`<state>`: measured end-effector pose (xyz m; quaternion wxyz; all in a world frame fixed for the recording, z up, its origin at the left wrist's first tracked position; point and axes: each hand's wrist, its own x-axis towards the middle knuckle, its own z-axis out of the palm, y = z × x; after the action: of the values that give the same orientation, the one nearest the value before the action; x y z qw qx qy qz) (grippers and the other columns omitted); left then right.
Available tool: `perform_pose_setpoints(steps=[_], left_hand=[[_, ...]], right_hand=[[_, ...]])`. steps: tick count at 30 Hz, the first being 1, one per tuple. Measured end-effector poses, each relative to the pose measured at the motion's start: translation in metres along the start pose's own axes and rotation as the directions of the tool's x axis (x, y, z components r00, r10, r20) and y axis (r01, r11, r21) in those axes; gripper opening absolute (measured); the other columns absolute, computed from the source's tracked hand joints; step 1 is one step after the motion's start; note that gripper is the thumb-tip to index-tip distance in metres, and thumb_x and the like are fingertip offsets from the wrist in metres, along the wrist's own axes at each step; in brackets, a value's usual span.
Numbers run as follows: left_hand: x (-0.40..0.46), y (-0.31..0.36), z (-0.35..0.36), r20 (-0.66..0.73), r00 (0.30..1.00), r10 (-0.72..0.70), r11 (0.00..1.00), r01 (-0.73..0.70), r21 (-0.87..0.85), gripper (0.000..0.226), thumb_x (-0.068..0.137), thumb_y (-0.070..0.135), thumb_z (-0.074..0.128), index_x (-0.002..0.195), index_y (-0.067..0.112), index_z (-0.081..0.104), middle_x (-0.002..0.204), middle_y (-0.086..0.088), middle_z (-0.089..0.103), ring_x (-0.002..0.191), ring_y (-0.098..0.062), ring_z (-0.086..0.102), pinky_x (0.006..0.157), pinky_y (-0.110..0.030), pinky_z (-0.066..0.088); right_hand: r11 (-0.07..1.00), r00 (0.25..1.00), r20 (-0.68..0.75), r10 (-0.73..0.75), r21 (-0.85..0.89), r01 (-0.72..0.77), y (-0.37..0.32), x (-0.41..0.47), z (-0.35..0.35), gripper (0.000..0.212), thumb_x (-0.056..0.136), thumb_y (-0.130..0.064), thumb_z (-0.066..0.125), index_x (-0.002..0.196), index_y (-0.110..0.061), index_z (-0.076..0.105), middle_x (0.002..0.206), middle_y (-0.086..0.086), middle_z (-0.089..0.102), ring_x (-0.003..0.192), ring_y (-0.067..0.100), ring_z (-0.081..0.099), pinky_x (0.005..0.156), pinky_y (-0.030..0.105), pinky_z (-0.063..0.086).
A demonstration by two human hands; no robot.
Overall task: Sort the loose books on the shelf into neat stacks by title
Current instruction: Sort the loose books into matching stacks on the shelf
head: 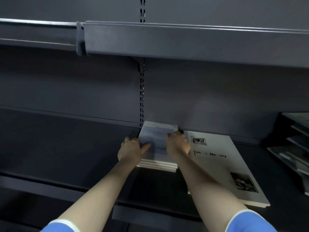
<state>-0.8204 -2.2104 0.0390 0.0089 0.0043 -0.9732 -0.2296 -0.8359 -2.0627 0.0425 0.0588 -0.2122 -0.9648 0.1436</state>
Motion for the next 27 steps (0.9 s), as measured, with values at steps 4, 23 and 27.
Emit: perform_pose_setpoints(steps=[4,23,27], left_hand=[[-0.002,0.000,0.000,-0.006,1.000,0.000,1.000,0.000,0.004,0.061,0.091,0.055,0.045,0.125,0.005,0.052,0.129,-0.016,0.044,0.121,-0.034,0.044,0.094,-0.040,0.042],[-0.026,0.047,-0.024,-0.205,0.969,0.135,0.989,-0.120,0.085,0.067,0.095,0.051,0.039,0.142,0.004,0.034,0.145,-0.014,0.036,0.135,-0.030,0.031,0.110,-0.037,0.028],[-0.038,0.077,-0.024,-0.162,0.974,0.158,0.987,-0.150,0.065,0.075,0.096,0.053,0.033,0.149,0.003,0.017,0.157,-0.014,0.016,0.146,-0.028,0.011,0.119,-0.035,0.011]], right_hand=[[1.000,1.000,0.021,0.002,0.026,-0.003,0.001,-0.001,-0.001,0.046,0.103,-0.034,0.031,0.133,-0.001,0.043,0.128,0.016,0.053,0.111,0.030,0.059,0.079,0.033,0.048],[0.952,0.952,-0.078,-0.295,-0.115,0.285,0.058,-0.013,-0.073,0.049,0.102,-0.040,0.033,0.136,-0.006,0.043,0.140,0.014,0.040,0.131,0.031,0.036,0.106,0.038,0.031],[0.947,0.954,-0.107,-0.279,-0.193,0.255,0.097,-0.007,-0.102,0.059,0.101,-0.043,0.031,0.147,-0.006,0.029,0.152,0.013,0.027,0.144,0.028,0.017,0.118,0.037,0.017]])
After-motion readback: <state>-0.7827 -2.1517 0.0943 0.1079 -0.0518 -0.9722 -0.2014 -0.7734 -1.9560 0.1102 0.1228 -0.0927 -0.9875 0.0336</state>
